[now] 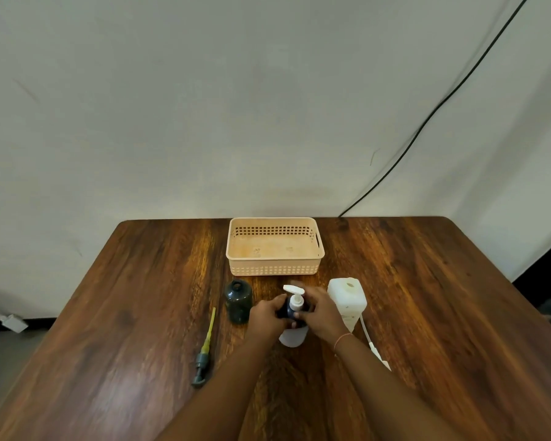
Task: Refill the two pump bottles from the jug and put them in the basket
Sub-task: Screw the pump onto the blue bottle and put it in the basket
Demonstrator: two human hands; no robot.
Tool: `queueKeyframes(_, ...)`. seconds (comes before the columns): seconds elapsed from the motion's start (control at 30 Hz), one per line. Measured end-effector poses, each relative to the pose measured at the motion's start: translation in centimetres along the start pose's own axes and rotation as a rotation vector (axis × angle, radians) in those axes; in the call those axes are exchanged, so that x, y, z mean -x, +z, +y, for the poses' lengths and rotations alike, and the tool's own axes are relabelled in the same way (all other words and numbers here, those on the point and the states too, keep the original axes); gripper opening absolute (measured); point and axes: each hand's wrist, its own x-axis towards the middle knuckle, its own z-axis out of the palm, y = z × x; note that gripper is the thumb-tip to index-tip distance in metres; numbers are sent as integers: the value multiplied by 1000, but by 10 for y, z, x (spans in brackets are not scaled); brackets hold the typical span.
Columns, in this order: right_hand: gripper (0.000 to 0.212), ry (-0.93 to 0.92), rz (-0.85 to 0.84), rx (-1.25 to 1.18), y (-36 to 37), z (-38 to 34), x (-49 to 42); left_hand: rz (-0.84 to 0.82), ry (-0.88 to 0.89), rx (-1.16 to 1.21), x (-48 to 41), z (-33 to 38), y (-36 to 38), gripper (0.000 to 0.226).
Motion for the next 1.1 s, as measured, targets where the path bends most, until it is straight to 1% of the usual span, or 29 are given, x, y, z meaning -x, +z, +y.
queueKeyframes(0.07,31,11,17,50,-2,-2,0,-3,-11,-4,-1,1,0,61)
queueKeyframes(0.13,22,29,44,29,-2,-2,-2,1,-23,-1,0,2,0,61)
queueKeyframes(0.23,30,29,36,18,-2,-4,0,13,-7,3,1,1,0,58)
queueKeyframes(0.33,28,-2,9,16,-1,-2,1,3,0,-1,1,2,-1,60)
queueKeyframes(0.43,21,18,57,48,1,-2,1,3,-9,1,1,2,-1,60)
queueKeyframes(0.53,24,75,106,58,4,-4,0,-1,-34,5,0,2,0,60)
queueKeyframes(0.73,33,74,104,-1,1,-4,5,-4,-37,9,2,2,1,58)
queueKeyframes(0.83,46,90,118,-4,2,-2,13,-20,-49,-5,4,1,2,63)
queueKeyframes(0.9,47,118,128,31,3,-2,16,-16,-95,4,5,0,4,69)
queueKeyframes(0.93,45,136,122,44,3,-2,17,-5,-127,5,4,0,5,67)
queueKeyframes(1.03,42,194,86,57,2,-3,16,8,-164,-11,1,1,5,40)
queueKeyframes(1.1,40,208,83,64,3,-5,15,11,-177,7,-2,2,4,35)
